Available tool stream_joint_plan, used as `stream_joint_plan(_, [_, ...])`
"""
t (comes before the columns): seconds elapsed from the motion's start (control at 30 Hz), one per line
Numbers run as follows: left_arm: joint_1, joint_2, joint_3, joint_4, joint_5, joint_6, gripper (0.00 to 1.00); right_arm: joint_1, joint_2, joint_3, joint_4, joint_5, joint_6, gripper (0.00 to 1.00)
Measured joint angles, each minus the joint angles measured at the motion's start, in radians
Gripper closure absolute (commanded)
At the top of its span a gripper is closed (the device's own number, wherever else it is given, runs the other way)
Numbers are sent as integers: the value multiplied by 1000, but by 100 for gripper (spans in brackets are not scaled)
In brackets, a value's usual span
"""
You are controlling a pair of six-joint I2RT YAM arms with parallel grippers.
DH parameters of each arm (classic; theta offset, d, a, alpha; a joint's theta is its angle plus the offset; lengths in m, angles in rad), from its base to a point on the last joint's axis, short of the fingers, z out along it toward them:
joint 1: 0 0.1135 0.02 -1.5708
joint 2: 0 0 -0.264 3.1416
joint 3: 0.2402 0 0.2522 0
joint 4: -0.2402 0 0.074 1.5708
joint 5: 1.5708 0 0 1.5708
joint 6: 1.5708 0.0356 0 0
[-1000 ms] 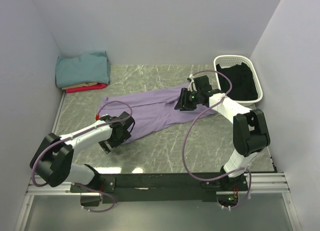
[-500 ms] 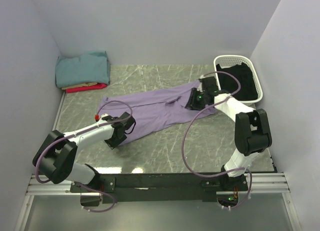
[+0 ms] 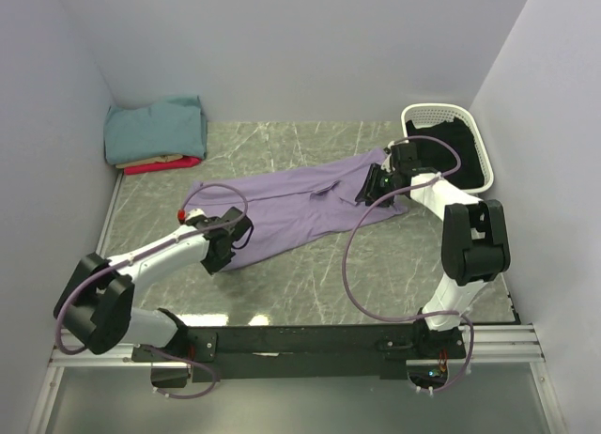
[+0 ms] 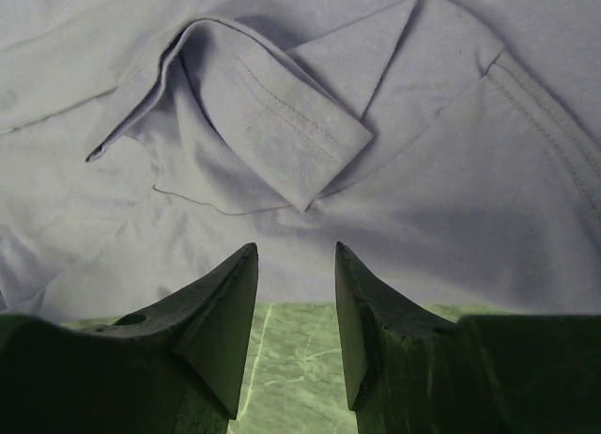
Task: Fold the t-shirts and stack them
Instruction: Fold the tshirt
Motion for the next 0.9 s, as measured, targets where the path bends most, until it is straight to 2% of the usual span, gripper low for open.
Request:
stream_joint_plan(0.13, [0,-34,61,-44,-14,16,99,0,0,0,1,-13,0,54])
stream_joint_plan(0.3, [0,-40,151,-87,-34,55,91,0,0,0,1,-26,0,54])
stream_joint_plan(0.37, [0,-26,195,-108,-47,79,91,0,0,0,1,-27,0,54])
stream_joint_plan(0.53, [17,92,281,-117,-80,139,91,6,0,0,0,-30,0,54])
stream_joint_plan(0.73, [105,246,330,-57,-75,266,90,10,0,0,0,-30,0,53])
stream_joint_plan(0.83, [161,309,373,-12,-63,336,81,15,0,0,0,-31,0,53])
stream_joint_plan(0.87, [186,334,397,7,-53,371,66,18,0,0,0,-30,0,53])
stream_joint_plan(0.9, [201,354,416,19,-48,391,55,21,0,0,0,-30,0,53])
